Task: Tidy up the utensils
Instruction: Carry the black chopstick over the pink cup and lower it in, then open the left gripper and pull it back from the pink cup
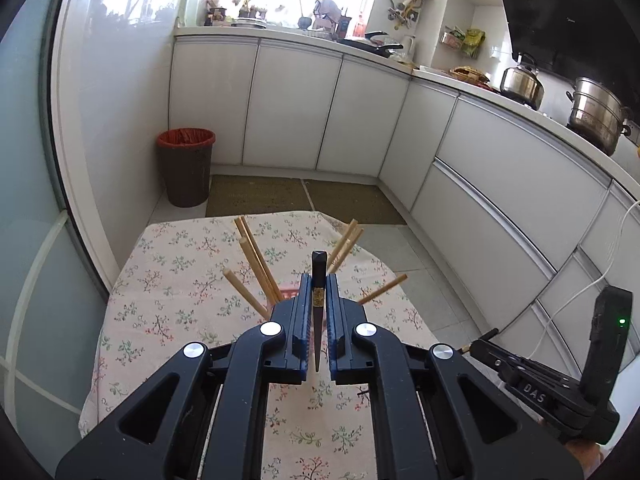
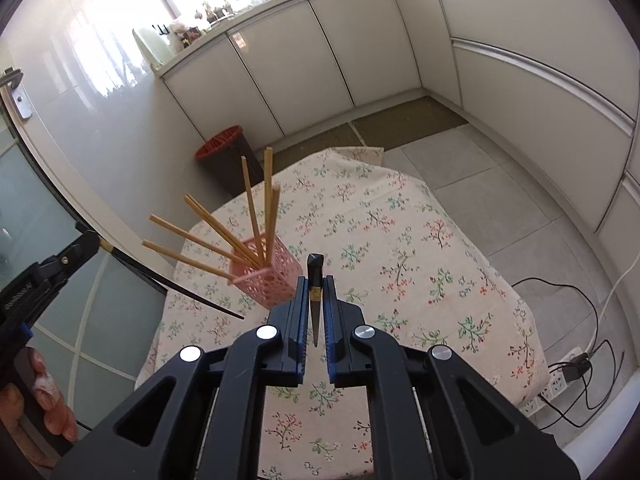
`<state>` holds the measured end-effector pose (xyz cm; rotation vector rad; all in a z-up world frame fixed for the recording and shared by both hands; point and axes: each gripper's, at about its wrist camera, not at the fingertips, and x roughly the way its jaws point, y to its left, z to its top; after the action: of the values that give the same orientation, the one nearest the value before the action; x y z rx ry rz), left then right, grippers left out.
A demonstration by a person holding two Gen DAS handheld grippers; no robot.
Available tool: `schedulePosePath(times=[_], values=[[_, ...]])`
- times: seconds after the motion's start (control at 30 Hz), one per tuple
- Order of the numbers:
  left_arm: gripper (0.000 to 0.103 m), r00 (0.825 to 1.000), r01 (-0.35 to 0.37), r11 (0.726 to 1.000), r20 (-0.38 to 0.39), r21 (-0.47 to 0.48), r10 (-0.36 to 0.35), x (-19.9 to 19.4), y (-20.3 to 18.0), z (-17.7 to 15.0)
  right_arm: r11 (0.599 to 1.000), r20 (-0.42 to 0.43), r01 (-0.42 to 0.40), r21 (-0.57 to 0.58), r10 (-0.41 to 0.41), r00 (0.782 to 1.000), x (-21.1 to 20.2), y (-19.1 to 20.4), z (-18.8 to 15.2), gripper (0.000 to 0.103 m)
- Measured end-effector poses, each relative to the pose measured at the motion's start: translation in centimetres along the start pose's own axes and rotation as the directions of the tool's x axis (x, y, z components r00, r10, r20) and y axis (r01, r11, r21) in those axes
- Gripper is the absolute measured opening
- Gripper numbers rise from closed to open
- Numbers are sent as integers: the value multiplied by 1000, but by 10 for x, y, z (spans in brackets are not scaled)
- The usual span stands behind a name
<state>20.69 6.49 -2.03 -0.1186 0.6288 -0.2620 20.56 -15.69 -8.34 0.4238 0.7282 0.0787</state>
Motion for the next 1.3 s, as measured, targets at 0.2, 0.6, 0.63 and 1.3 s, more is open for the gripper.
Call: schedulePosePath(times=[0.2, 0.6, 0.63, 1.3], values=[[6, 997, -48, 998, 55, -40, 50, 12, 8, 28, 1000, 47, -27, -6, 28, 998, -9, 11, 29, 7], [9, 996, -76, 989, -46, -124, 70, 76, 30, 19, 999, 69, -42, -32, 44, 997, 5, 32, 45, 7], [12, 997, -77, 989, -37, -124, 73, 73, 31, 18, 999, 71, -43, -32, 45, 996, 6, 33, 45, 7], [55, 968, -148, 952, 157, -269, 195, -10, 81, 23, 995, 228, 28, -101, -4, 974, 55, 109, 69, 7]])
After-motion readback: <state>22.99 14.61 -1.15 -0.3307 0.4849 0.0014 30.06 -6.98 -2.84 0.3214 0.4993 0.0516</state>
